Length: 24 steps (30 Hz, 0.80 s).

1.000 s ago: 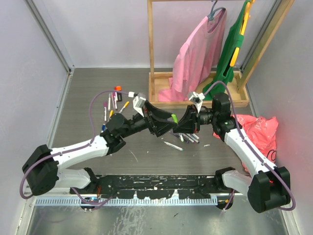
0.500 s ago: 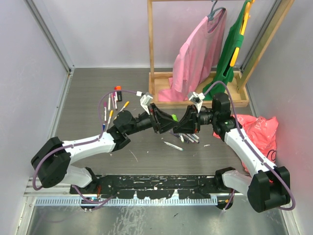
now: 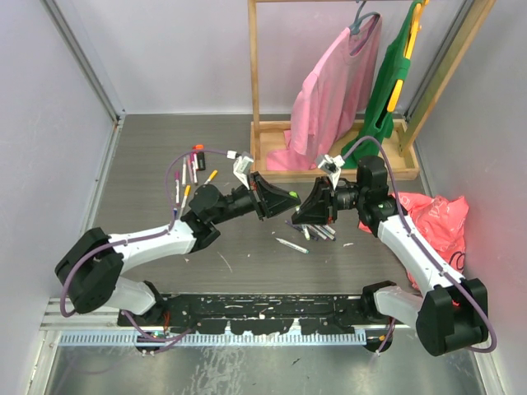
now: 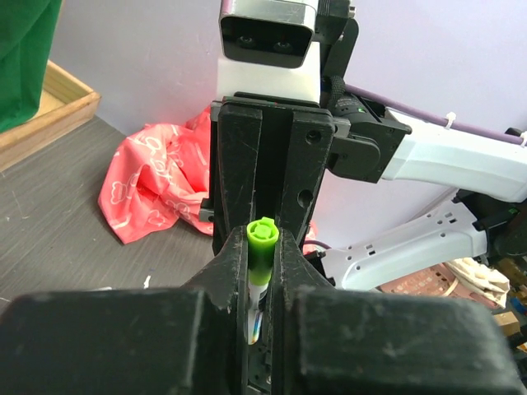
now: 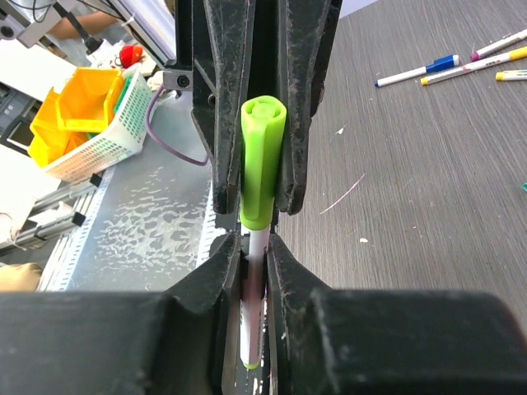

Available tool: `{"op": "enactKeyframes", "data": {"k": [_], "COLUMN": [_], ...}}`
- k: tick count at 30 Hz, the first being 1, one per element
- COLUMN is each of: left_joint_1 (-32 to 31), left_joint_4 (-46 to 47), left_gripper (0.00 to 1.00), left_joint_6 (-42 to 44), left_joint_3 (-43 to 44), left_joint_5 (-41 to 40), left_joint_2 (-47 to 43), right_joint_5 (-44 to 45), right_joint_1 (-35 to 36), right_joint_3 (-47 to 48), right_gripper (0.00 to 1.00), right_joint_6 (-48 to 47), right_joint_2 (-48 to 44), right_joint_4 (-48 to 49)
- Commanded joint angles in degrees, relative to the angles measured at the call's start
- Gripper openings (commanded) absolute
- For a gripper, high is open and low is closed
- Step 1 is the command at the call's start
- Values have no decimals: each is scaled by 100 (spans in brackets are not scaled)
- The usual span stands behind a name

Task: Open the pen caps
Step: Open the pen cap from the pen.

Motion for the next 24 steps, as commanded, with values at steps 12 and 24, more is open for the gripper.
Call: {"op": "enactKeyframes", "data": {"k": [12, 24], "left_joint_1": [198, 675], "left_joint_4": [547, 531], "left_gripper": [0, 0], "left_joint_6": [-16, 262], "left_joint_3": [21, 135], "left_joint_5": [-113, -991], "left_joint_2": [-70, -566], "right_joint_5": [140, 198], "right_joint_1": [-11, 96], "right_joint_3": [226, 316], "right_gripper": [25, 1], "right_joint_6": [-214, -325], "right_joint_2": [-5, 195], "right_joint_4": [-10, -223]}}
